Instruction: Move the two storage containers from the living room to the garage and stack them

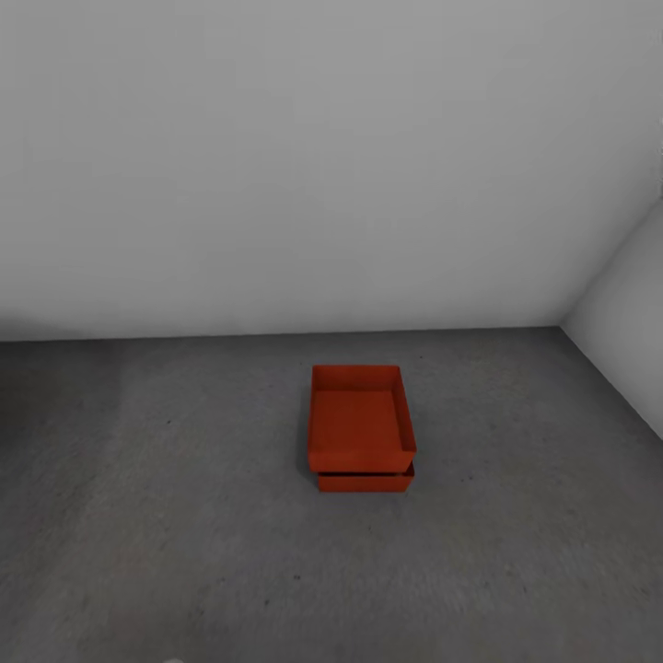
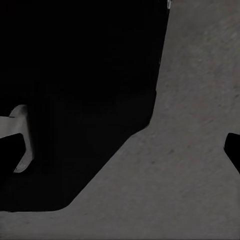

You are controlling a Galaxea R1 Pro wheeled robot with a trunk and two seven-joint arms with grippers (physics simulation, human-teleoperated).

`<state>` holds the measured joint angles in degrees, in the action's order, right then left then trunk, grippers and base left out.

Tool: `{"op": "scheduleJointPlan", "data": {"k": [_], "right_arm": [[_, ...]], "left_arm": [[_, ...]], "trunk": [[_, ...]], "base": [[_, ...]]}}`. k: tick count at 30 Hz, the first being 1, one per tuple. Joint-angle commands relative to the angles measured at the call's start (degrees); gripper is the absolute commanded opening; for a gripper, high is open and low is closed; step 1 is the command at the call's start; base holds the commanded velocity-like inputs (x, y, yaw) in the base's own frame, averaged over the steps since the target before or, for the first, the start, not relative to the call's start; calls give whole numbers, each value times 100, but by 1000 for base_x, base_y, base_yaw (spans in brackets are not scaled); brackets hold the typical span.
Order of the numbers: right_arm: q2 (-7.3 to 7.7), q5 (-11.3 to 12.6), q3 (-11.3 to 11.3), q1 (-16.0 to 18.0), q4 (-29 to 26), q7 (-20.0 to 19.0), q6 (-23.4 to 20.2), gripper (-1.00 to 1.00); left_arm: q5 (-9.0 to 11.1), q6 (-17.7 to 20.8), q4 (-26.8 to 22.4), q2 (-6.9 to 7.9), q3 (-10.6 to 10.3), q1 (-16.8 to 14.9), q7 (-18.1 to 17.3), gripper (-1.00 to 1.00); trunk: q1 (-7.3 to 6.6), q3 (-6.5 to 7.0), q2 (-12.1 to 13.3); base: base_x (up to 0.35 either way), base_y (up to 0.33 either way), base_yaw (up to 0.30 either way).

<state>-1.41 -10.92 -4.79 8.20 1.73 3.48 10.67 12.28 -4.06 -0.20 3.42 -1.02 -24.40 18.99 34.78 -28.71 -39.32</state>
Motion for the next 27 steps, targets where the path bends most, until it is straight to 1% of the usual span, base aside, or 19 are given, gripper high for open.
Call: {"op": "scheduleJointPlan", "data": {"k": [1,12,19,22,25,26,27], "right_arm": [[-3,-60,-48,7,17,13,32,100],[-48,-54,-40,7,11,-24,25,100],[-36,-52,-46,7,11,-109,20,100],[-40,-56,-42,7,11,-134,17,100],[-38,-58,-40,7,11,-146,19,100],[-40,-59,-40,7,11,-155,19,100],[-41,-59,-40,7,11,-160,20,100]], "left_arm": [[42,-25,4,0,-13,-3,5,100],[42,-25,2,1,-13,-3,2,100],[23,-38,-7,1,-18,-3,0,100],[47,-29,7,-2,-13,0,0,100],[60,-10,18,-5,-13,161,-21,100],[58,-14,19,-3,-13,346,-57,100],[58,-16,19,-2,-13,441,-84,100]], "trunk": [[1,4,-5],[1,106,-5],[1,170,-5],[1,198,-5],[1,226,-5],[1,235,-5],[1,244,-5]], "base": [[0,0,0],[0,0,0],[0,0,0],[0,0,0],[0,0,0],[0,0,0],[0,0,0]]}}
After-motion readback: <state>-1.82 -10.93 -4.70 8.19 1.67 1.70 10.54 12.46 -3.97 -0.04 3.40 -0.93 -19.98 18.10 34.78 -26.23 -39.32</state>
